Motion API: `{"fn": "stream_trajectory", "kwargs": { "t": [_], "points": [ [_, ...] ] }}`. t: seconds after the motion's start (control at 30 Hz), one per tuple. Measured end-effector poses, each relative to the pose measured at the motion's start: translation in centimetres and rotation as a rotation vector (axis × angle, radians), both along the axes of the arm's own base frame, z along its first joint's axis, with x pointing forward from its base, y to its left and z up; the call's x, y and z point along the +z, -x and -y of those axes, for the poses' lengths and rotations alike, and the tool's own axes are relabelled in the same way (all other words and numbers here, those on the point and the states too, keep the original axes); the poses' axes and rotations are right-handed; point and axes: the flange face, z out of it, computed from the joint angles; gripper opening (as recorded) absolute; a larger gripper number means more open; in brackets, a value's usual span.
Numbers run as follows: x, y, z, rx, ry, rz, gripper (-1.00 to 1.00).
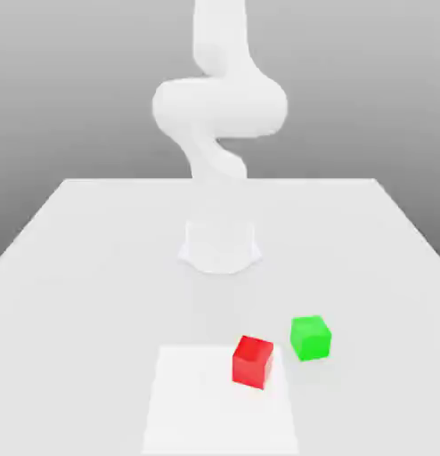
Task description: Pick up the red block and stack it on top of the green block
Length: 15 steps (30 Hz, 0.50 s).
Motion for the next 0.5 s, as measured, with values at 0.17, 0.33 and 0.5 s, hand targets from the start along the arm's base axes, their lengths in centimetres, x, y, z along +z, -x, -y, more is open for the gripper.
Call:
{"fn": "stream_trajectory", "kwargs": {
  "t": [0.17,0.33,0.5],
  "points": [
    [-12.2,-5.0,-0.9,0.251,0.085,-0.169,0.0],
    [-24.1,-6.1,-3.1,0.497,0.182,-0.319,0.0],
    [-34.9,-4.0,-5.0,0.748,0.295,-0.459,0.0]
  ]
}}
